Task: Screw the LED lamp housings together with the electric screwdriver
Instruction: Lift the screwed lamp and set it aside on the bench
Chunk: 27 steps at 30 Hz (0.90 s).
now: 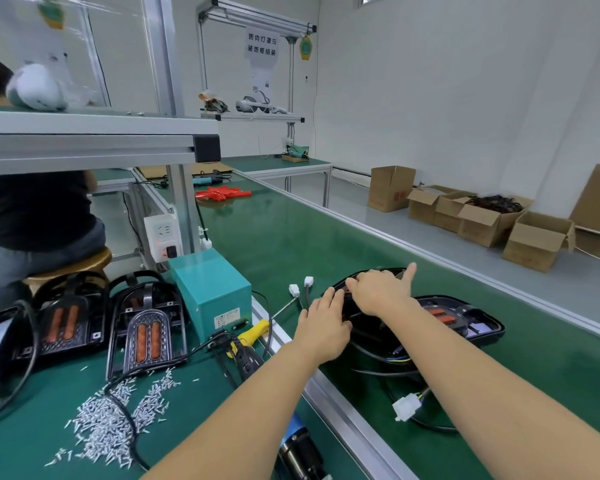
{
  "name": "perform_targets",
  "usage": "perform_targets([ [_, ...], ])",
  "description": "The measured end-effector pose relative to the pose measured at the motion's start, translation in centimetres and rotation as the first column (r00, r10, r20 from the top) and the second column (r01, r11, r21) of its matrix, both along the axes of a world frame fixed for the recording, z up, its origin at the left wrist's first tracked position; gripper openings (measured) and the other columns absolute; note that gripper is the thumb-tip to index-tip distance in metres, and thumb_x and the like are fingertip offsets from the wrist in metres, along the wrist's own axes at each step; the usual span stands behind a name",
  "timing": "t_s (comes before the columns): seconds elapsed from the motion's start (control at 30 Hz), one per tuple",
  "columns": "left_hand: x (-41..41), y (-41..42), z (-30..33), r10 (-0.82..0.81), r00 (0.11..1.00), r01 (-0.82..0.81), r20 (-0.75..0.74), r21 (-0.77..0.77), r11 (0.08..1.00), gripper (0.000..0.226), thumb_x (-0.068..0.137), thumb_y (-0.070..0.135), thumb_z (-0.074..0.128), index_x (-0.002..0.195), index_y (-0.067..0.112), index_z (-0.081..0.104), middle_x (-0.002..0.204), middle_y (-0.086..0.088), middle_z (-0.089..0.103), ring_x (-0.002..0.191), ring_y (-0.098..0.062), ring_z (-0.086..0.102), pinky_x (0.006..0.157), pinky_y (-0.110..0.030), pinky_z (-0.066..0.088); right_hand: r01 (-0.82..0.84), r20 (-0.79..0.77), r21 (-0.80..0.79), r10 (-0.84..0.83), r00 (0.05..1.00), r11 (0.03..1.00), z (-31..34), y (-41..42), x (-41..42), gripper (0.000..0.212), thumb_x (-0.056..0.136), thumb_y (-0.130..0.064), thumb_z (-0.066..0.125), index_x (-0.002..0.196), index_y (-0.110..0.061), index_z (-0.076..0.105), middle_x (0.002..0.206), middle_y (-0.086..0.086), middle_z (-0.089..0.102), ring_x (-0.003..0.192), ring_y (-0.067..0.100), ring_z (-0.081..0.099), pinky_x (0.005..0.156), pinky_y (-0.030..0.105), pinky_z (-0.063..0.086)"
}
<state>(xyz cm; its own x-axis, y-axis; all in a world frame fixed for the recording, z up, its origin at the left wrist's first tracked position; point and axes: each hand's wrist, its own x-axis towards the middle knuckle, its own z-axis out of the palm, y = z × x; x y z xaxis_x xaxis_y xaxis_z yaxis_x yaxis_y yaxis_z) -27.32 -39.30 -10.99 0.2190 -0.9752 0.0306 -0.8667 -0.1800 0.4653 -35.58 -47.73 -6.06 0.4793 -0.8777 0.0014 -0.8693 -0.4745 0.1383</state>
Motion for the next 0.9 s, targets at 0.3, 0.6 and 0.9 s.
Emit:
perform_targets([
  [0.3,2.8,4.4,1.0,0.1,0.993,-0.1,0.055,0.01,0.995,0.055,0.1,0.026,0.032,0.15,0.01,0.014,0.159,-0.005,0.014,0.144,-0.021,0.014,0.117,-0.045,0.012,-0.049,0.046,0.029,0.048,0.998,0.998,0.7,3.2,3.1,0.036,0.1,-0.024,0.029,0.132,-0.025,0.047,0.135,0.011,0.044,0.133,0.034,0.036,0.105,0.077,-0.001],
  [0.6,7.4,14.4,2.0,0.34,0.94,-0.34,-0.017,-0.09,0.936,0.06,0.1,0.031,0.037,0.152,0.022,0.01,0.16,0.006,0.009,0.146,-0.015,0.007,0.118,-0.045,0.009,-0.312,0.321,0.024,0.288,0.902,0.95,0.0,12.7,9.3,0.044,0.103,-0.042,0.024,0.144,-0.029,0.034,0.145,0.003,0.037,0.137,0.025,0.032,0.106,0.073,-0.003],
  [0.9,11.5,26.7,0.5,0.612,0.787,-0.606,0.071,-0.093,0.79,0.059,0.101,0.033,0.031,0.152,0.025,0.001,0.159,0.01,-0.004,0.146,-0.012,-0.004,0.117,-0.041,0.002,-0.562,0.383,0.135,0.48,0.789,0.816,-2.6,24.0,14.3,0.052,0.103,-0.052,0.015,0.152,-0.036,0.017,0.161,-0.004,0.015,0.148,0.017,0.01,0.108,0.066,-0.017],
])
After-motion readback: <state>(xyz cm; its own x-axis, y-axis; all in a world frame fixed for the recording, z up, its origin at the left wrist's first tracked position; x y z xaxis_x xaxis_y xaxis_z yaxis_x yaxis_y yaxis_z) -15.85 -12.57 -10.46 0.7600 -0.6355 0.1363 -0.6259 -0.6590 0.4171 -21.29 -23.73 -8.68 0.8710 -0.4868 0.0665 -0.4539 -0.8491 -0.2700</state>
